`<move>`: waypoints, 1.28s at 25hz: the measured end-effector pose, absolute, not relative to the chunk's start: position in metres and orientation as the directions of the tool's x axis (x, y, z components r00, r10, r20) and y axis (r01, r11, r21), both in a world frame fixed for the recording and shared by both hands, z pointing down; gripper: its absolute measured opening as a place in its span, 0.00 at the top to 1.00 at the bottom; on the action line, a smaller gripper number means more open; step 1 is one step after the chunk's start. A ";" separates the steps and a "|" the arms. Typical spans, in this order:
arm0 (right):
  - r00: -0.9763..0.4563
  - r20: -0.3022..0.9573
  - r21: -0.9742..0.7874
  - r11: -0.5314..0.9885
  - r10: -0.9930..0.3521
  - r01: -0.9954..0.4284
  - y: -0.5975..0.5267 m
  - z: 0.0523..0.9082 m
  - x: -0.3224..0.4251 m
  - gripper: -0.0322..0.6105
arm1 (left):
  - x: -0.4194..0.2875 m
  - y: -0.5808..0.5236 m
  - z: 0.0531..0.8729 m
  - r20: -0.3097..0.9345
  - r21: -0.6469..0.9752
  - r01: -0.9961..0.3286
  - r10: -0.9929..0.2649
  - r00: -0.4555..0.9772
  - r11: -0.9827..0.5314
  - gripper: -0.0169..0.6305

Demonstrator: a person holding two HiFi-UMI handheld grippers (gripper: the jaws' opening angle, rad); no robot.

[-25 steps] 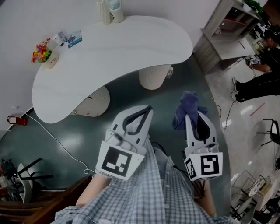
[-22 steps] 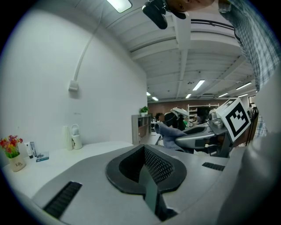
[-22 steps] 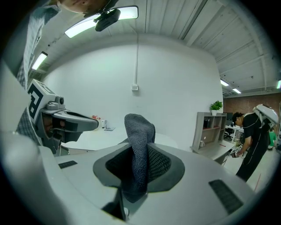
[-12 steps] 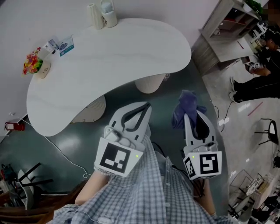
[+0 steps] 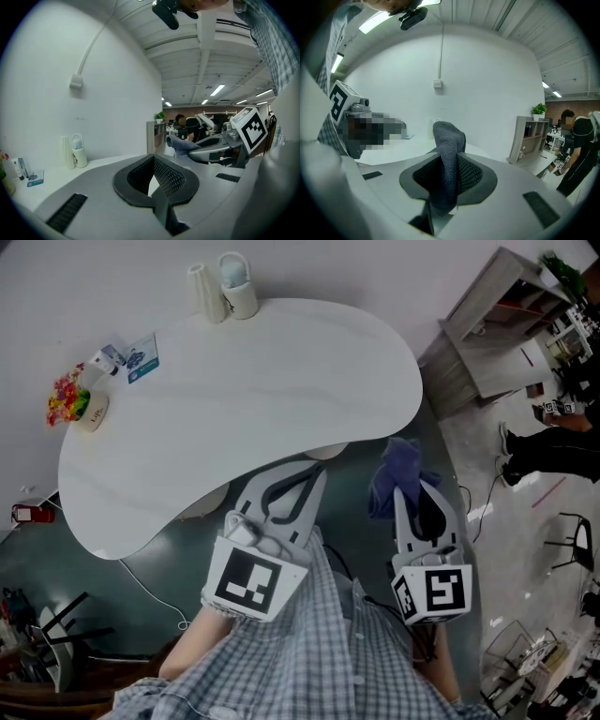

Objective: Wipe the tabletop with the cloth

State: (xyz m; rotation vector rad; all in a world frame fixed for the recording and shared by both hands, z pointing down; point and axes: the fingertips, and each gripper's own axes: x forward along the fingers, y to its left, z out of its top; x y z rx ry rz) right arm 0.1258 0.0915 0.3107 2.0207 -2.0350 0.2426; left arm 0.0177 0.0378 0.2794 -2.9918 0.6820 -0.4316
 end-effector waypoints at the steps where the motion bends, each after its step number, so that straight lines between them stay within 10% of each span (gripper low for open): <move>1: 0.002 0.303 0.066 0.019 -0.953 -0.998 0.084 0.312 0.129 0.82 | 0.019 0.030 0.280 0.262 -0.104 -0.423 -0.435 0.861 -0.900 0.97; 32: 0.033 0.358 0.100 0.003 -0.933 -0.995 -0.033 0.330 0.185 0.82 | 0.004 -0.081 0.277 0.238 -0.097 -0.547 -0.553 0.799 -0.832 0.97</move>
